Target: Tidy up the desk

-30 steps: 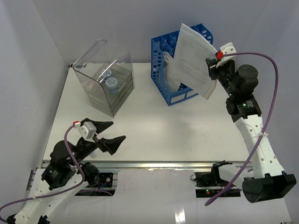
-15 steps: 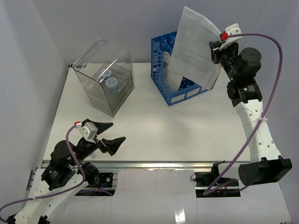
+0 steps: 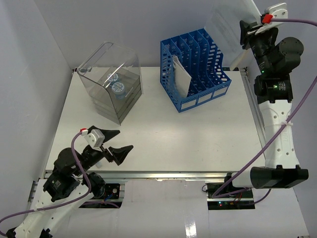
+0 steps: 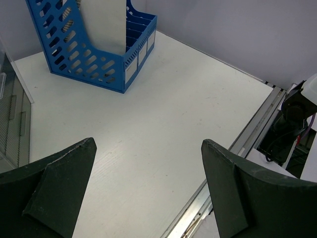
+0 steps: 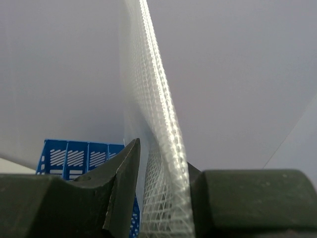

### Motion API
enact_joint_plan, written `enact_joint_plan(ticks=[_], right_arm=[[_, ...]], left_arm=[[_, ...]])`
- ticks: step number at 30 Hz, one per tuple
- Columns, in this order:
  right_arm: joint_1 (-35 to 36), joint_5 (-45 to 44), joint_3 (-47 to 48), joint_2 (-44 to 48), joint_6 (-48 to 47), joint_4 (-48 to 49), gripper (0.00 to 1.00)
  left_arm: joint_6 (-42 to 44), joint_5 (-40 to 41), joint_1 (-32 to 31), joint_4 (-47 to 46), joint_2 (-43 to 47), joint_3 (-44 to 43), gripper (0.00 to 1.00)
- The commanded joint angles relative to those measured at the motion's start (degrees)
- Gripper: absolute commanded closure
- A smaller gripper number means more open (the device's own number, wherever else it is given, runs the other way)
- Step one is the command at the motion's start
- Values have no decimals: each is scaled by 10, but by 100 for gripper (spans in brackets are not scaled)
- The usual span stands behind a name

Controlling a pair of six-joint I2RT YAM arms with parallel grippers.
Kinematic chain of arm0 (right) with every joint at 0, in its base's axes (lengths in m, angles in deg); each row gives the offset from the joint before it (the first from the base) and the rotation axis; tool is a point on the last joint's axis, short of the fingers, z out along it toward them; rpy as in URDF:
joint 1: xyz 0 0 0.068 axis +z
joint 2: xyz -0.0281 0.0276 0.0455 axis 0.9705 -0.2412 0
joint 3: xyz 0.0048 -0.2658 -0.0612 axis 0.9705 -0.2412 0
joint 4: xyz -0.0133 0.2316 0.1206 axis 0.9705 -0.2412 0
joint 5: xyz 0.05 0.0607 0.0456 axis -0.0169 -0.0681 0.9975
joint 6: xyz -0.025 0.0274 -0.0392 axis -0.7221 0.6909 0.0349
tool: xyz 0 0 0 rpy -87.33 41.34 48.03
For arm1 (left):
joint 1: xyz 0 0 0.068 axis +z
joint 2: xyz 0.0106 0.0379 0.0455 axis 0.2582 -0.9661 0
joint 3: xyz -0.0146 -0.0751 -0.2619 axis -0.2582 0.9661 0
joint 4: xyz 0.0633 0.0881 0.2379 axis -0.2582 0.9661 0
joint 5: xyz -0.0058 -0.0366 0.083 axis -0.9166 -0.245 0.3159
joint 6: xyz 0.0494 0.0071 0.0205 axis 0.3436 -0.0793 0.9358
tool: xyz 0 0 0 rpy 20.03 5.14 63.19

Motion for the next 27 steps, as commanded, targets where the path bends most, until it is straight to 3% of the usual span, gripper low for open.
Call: enact_joint_plan(ticks=[1,14,27], right_arm=[[1,34,-18,-17,45,52,92],[33,39,-67,-35,44,69,92],[124,-35,-54,-91,-36,75,92]], left_arm=[[1,-9,-1,-4,-18,-12,2],[-14,-20,-2,-11,1,20,2],[-27,-17,-1,-11,8,34,2]])
